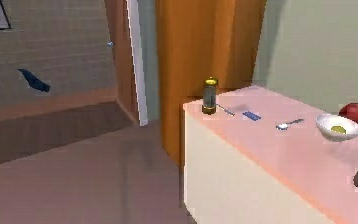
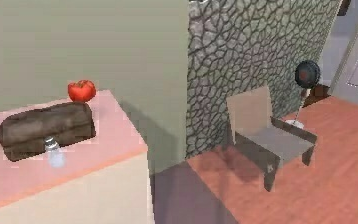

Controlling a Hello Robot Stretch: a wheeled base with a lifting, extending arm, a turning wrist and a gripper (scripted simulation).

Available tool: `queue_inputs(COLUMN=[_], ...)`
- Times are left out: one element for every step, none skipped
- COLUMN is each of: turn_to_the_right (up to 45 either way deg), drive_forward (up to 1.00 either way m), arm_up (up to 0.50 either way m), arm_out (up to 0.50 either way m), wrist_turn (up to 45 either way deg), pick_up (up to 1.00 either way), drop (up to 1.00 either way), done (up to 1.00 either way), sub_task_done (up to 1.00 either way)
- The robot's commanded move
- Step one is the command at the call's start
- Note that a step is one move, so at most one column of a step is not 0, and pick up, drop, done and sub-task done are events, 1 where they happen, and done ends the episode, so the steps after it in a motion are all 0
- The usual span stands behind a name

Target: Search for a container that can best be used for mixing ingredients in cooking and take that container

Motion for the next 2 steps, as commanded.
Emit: queue_inputs(turn_to_the_right=[45.0,45.0], drive_forward=[0.00,0.00], arm_up=[0.00,0.00], arm_out=[0.00,0.00], wrist_turn=[0.0,0.0], pick_up=[0.00,0.00], drop=[0.00,0.00], done=[0.00,0.00], sub_task_done=[0.00,0.00])
